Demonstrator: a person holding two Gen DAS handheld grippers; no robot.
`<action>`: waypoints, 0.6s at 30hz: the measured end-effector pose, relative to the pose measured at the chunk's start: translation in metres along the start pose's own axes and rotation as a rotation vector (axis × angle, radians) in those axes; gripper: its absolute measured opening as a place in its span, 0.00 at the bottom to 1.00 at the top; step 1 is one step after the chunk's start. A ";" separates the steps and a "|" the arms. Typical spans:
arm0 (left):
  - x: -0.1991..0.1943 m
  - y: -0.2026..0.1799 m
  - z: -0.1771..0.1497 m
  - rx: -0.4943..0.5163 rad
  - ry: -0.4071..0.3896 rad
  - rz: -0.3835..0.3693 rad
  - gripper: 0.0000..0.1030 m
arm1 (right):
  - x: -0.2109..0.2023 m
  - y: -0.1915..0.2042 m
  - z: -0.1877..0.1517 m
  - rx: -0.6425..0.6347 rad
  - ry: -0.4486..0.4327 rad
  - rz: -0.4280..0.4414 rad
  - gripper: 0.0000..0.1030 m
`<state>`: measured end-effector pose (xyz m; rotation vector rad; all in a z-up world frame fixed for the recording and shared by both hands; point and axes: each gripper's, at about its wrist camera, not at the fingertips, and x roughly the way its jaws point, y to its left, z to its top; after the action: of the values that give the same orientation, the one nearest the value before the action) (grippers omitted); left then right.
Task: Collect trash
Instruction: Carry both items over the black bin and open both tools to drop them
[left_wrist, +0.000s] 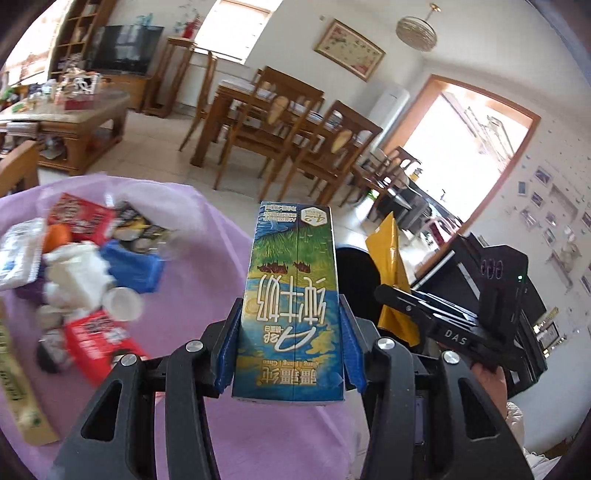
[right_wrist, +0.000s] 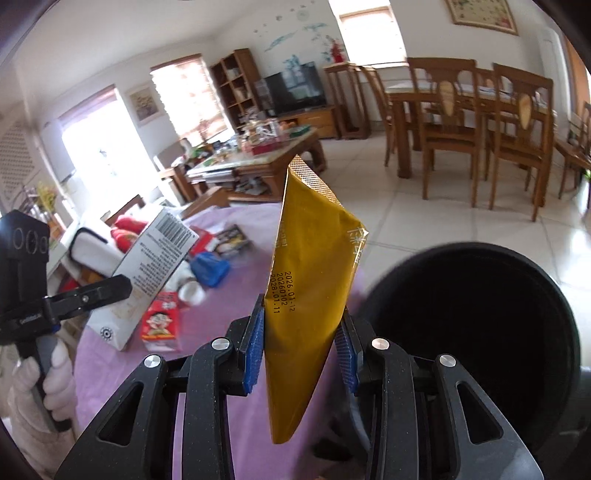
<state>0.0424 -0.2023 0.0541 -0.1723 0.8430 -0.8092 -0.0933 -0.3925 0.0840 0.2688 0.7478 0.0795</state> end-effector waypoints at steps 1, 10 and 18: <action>0.019 -0.013 0.002 0.014 0.022 -0.019 0.45 | -0.007 -0.025 -0.007 0.029 0.013 -0.033 0.33; 0.164 -0.080 0.009 0.095 0.198 -0.069 0.45 | 0.002 -0.120 -0.058 0.138 0.098 -0.126 0.33; 0.202 -0.094 0.002 0.126 0.266 0.005 0.45 | 0.020 -0.117 -0.066 0.112 0.111 -0.132 0.34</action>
<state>0.0700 -0.4086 -0.0240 0.0504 1.0377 -0.8902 -0.1261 -0.4882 -0.0069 0.3227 0.8799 -0.0738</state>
